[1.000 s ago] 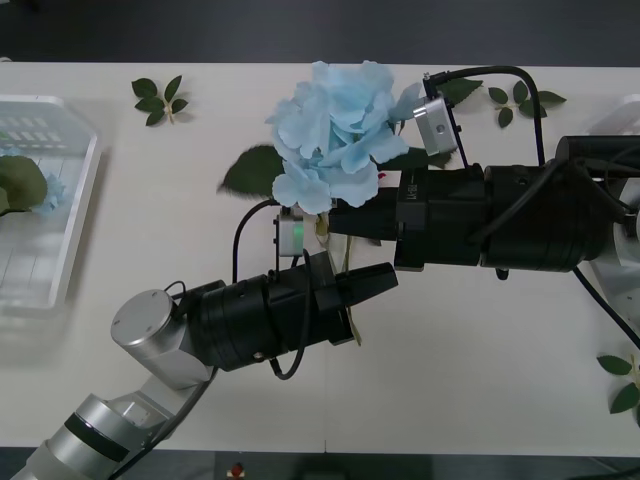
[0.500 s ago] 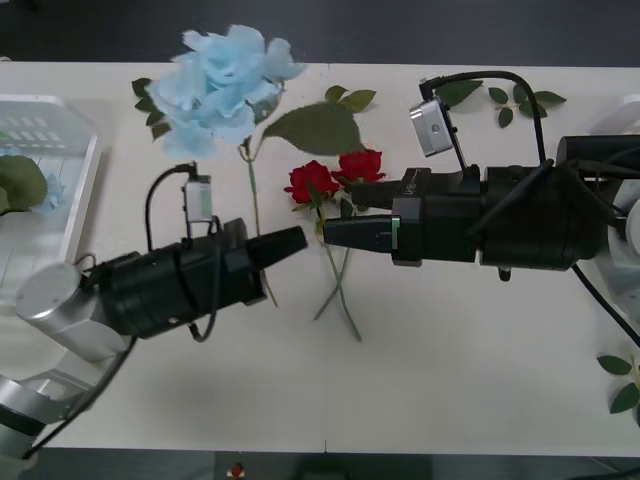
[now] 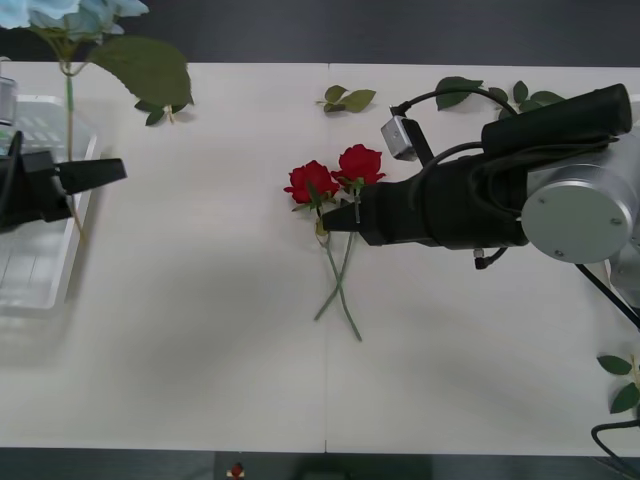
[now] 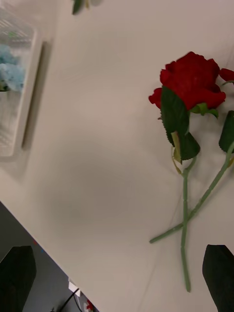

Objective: Put the red flowers into the right box and the blue flowers into the left box

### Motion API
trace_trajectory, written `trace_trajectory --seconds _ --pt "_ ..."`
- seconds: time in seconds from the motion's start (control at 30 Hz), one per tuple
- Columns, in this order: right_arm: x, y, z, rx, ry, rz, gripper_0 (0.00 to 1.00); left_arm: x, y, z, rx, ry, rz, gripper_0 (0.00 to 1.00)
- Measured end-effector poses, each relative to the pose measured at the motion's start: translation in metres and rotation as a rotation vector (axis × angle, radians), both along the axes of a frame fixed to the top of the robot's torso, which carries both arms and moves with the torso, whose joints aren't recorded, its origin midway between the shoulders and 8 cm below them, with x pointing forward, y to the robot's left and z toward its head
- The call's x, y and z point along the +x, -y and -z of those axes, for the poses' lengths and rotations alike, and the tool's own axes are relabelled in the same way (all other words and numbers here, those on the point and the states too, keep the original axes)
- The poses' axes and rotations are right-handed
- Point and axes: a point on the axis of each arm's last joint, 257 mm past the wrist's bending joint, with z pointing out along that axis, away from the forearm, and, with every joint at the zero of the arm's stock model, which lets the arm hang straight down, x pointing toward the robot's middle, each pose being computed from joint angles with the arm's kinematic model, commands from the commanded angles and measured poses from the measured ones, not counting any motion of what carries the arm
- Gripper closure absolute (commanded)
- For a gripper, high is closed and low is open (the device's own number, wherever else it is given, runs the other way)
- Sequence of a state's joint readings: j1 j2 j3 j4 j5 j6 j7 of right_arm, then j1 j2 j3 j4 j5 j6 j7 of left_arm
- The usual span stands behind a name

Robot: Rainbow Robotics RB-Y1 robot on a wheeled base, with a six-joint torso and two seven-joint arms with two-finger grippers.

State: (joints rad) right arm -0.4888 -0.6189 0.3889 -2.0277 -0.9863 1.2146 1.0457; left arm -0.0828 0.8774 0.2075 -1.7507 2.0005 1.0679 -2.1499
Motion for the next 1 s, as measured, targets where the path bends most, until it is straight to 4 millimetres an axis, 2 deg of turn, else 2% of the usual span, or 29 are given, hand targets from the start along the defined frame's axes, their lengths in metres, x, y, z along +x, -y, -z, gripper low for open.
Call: trace_trajectory --seconds 0.13,0.27,0.4,0.47,0.63,0.73,0.83,1.0 --pt "0.028 0.011 0.020 -0.101 0.012 0.060 0.00 0.018 -0.083 0.003 0.129 -0.046 -0.217 1.00" --pt "0.060 0.026 0.042 -0.148 -0.049 0.217 0.00 0.027 -0.155 0.005 0.198 -0.094 -0.406 1.00" --pt "0.089 0.035 0.061 -0.220 -0.045 0.306 0.00 0.032 -0.218 0.008 0.333 -0.088 -0.543 1.00" --pt "0.097 0.034 0.070 -0.238 -0.057 0.327 0.00 0.032 -0.245 0.006 0.387 -0.067 -0.611 1.00" --pt "0.115 0.037 0.091 -0.270 -0.117 0.388 0.00 0.017 -0.308 0.017 0.521 -0.049 -0.762 1.00" --pt "0.123 0.037 0.099 -0.290 -0.137 0.417 0.00 0.008 -0.336 0.027 0.589 -0.031 -0.833 1.00" --pt "0.130 0.033 0.104 -0.299 -0.156 0.436 0.00 -0.002 -0.358 0.039 0.651 -0.033 -0.880 1.00" --pt "0.140 0.030 0.112 -0.320 -0.168 0.464 0.00 -0.016 -0.385 0.059 0.646 -0.095 -0.929 1.00"
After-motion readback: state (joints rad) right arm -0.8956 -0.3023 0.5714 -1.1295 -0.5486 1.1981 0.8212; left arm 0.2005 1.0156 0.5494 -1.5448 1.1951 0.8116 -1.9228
